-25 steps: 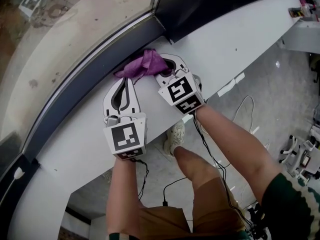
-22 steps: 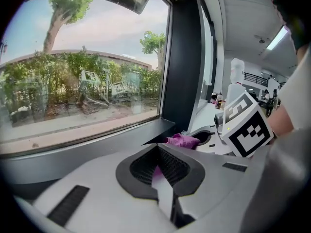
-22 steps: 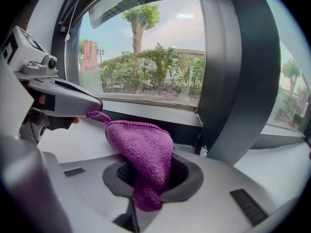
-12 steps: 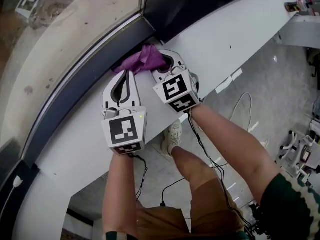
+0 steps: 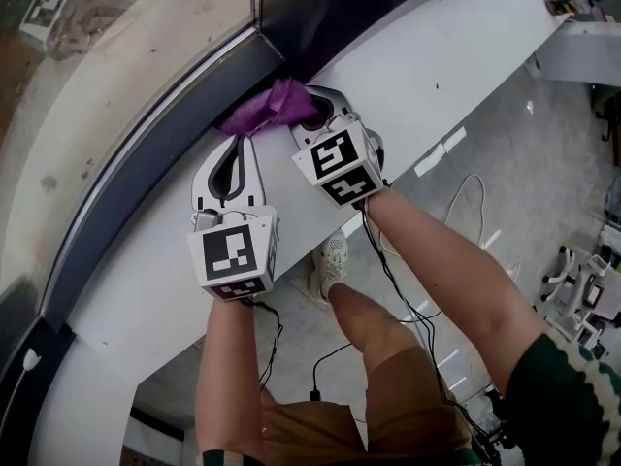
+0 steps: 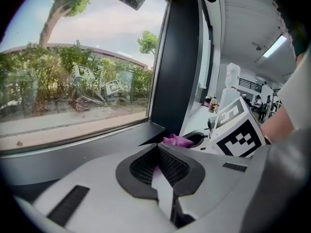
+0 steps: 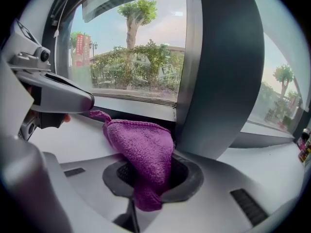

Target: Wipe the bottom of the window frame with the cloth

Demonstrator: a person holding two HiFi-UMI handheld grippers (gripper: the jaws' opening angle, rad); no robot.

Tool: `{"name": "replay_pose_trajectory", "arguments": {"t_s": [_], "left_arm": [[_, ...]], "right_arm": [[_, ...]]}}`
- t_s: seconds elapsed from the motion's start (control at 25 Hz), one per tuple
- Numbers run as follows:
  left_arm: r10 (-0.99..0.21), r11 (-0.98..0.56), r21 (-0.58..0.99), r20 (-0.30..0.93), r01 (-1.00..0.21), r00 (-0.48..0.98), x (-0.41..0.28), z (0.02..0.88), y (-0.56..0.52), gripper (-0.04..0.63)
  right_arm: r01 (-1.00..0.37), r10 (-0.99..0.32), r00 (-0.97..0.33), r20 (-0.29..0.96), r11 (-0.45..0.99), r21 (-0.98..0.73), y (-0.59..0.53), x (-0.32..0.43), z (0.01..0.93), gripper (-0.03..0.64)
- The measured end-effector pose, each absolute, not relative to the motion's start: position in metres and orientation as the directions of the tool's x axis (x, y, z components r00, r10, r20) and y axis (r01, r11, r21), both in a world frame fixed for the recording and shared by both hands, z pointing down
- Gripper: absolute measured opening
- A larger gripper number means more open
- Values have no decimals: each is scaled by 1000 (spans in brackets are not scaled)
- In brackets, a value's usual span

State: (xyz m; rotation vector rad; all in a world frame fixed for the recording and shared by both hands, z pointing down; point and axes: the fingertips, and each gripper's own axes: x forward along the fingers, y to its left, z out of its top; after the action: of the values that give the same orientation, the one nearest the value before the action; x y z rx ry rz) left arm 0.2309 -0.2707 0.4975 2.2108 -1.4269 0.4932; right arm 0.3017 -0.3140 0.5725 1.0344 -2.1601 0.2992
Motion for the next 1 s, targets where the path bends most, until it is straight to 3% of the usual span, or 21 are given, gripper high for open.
{"name": "replay_pose_trajectory", "arguments": {"t_s": [0.56, 1.0], "left_arm": [[-721, -385, 187, 550, -904, 421, 234, 515, -254, 9], [-683, -445, 192, 558, -875, 470, 280, 514, -253, 9]], "right_arm": [[-752, -559, -431, 709, 656, 59, -290, 306, 575, 87], [-795, -557, -408, 723, 606, 18, -272, 349, 573, 87]]}}
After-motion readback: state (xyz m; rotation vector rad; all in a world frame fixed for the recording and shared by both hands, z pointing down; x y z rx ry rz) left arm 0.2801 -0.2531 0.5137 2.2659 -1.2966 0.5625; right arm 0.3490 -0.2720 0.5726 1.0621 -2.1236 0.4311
